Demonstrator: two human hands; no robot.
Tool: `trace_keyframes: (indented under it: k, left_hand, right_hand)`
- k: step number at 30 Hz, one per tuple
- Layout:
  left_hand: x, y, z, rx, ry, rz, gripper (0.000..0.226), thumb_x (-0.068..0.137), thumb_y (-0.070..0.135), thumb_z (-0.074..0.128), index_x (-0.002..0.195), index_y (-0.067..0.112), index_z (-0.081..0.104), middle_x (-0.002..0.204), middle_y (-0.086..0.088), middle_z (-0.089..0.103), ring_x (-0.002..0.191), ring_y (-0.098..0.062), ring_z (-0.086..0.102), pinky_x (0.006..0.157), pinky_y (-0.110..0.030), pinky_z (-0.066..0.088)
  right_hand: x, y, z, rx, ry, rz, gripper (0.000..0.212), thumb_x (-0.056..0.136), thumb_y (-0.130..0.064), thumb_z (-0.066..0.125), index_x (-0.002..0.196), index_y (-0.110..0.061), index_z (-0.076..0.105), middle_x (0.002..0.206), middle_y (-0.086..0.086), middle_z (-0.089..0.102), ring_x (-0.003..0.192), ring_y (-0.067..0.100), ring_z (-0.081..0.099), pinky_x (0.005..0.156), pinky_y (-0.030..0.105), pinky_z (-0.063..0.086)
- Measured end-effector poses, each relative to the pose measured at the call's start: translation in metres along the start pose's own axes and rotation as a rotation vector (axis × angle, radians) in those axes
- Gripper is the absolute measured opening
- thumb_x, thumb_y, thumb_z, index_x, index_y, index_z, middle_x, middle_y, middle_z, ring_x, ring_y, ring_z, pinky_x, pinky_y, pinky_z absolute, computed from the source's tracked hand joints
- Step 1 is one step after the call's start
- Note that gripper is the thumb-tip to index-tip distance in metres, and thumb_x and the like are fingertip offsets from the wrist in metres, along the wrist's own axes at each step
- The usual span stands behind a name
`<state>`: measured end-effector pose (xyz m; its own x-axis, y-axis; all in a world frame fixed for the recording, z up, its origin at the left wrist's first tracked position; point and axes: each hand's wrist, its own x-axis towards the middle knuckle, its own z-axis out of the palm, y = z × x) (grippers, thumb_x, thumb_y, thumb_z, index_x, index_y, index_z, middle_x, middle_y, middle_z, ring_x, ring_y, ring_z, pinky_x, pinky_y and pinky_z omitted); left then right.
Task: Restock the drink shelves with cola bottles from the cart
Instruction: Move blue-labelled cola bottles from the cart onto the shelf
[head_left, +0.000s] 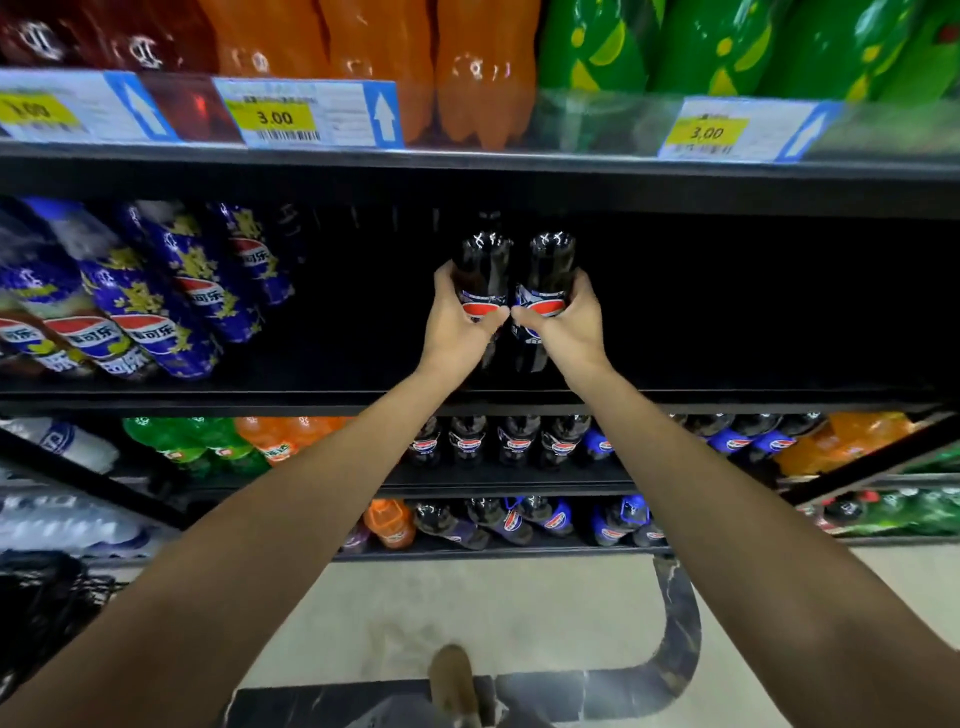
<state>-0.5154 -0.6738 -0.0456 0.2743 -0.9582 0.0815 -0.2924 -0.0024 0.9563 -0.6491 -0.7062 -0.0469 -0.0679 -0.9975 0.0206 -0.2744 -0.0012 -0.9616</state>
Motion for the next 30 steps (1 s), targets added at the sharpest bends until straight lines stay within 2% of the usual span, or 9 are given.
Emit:
trace_keyframes:
  k: [4, 8, 13, 15, 16, 19, 22, 26, 30]
  left_hand:
    - [0.007, -0.006, 0.005, 0.003, -0.019, 0.021, 0.079, 0.086, 0.013, 0.07, 0.148, 0.012, 0.021, 0.138, -0.002, 0.048, 0.118, -0.008, 0.05, 0.084, -0.003, 0.039]
    - [0.007, -0.015, 0.004, -0.004, -0.046, 0.054, 0.078, 0.087, 0.009, 0.068, 0.148, 0.012, 0.019, 0.125, 0.008, 0.048, 0.102, 0.009, 0.052, 0.076, 0.003, 0.038]
    - [0.002, -0.025, 0.0, 0.018, -0.079, 0.075, 0.076, 0.088, 0.006, 0.066, 0.148, 0.008, 0.021, 0.12, 0.014, 0.047, 0.101, 0.029, 0.045, 0.082, 0.004, 0.037]
    - [-0.006, -0.031, 0.003, 0.034, -0.079, 0.057, 0.082, 0.087, 0.005, 0.067, 0.15, 0.008, 0.015, 0.137, 0.005, 0.04, 0.122, 0.018, 0.039, 0.1, -0.007, 0.036]
    - [-0.011, -0.036, 0.005, 0.062, -0.09, 0.033, 0.087, 0.087, 0.007, 0.068, 0.151, 0.008, 0.009, 0.148, -0.003, 0.03, 0.135, 0.002, 0.032, 0.11, -0.018, 0.031]
    - [-0.018, -0.056, 0.012, 0.173, -0.086, -0.002, 0.084, 0.087, 0.011, 0.069, 0.149, 0.004, 0.011, 0.152, -0.013, 0.02, 0.142, -0.023, 0.024, 0.117, -0.035, 0.025]
    - [-0.009, -0.067, 0.018, 0.236, -0.006, 0.025, 0.069, 0.087, 0.013, 0.069, 0.14, 0.001, 0.027, 0.142, -0.012, 0.035, 0.133, -0.022, 0.037, 0.108, -0.03, 0.035]
    - [0.016, -0.076, 0.026, 0.242, 0.051, 0.053, 0.066, 0.088, 0.014, 0.069, 0.139, 0.002, 0.03, 0.14, -0.011, 0.039, 0.13, -0.02, 0.039, 0.099, -0.013, 0.028]
    - [0.045, -0.081, 0.039, 0.248, 0.108, 0.088, 0.065, 0.089, 0.016, 0.068, 0.14, 0.003, 0.029, 0.141, -0.011, 0.036, 0.131, -0.021, 0.038, 0.098, -0.014, 0.027]
  right_hand:
    - [0.004, 0.007, 0.002, 0.035, 0.03, -0.033, 0.073, 0.073, -0.007, 0.081, 0.135, -0.008, 0.043, 0.107, -0.004, 0.063, 0.092, 0.005, 0.062, 0.092, 0.026, 0.05]
    - [0.001, 0.012, 0.003, 0.054, -0.01, -0.082, 0.076, 0.076, -0.006, 0.078, 0.14, -0.011, 0.037, 0.126, 0.0, 0.058, 0.116, 0.011, 0.056, 0.099, 0.02, 0.043]
    - [-0.003, 0.019, 0.0, 0.06, -0.064, -0.085, 0.08, 0.08, -0.009, 0.075, 0.143, -0.017, 0.028, 0.122, -0.009, 0.055, 0.109, -0.002, 0.056, 0.091, 0.012, 0.044]
    - [-0.004, 0.031, -0.001, 0.048, -0.099, -0.063, 0.083, 0.081, -0.008, 0.074, 0.145, -0.016, 0.022, 0.114, -0.017, 0.052, 0.098, -0.012, 0.056, 0.079, 0.004, 0.044]
    - [-0.005, 0.038, -0.001, 0.035, -0.113, -0.039, 0.085, 0.082, -0.008, 0.074, 0.146, -0.015, 0.019, 0.112, -0.017, 0.05, 0.096, -0.011, 0.055, 0.077, 0.003, 0.043]
    - [-0.006, 0.061, 0.001, -0.023, -0.11, 0.017, 0.075, 0.083, -0.01, 0.073, 0.141, -0.012, 0.025, 0.112, -0.013, 0.047, 0.106, 0.005, 0.051, 0.084, 0.012, 0.038]
    - [0.001, 0.075, 0.006, -0.032, -0.061, -0.016, 0.065, 0.082, -0.013, 0.075, 0.134, -0.012, 0.035, 0.11, -0.015, 0.049, 0.103, 0.002, 0.05, 0.077, 0.0, 0.037]
    - [0.021, 0.081, 0.013, -0.015, -0.015, -0.071, 0.066, 0.083, -0.016, 0.075, 0.135, -0.011, 0.036, 0.111, -0.016, 0.047, 0.099, -0.005, 0.046, 0.073, -0.009, 0.031]
    - [0.048, 0.08, 0.021, -0.046, 0.007, -0.122, 0.068, 0.084, -0.016, 0.073, 0.138, -0.007, 0.033, 0.131, 0.0, 0.05, 0.118, 0.009, 0.046, 0.091, 0.006, 0.034]
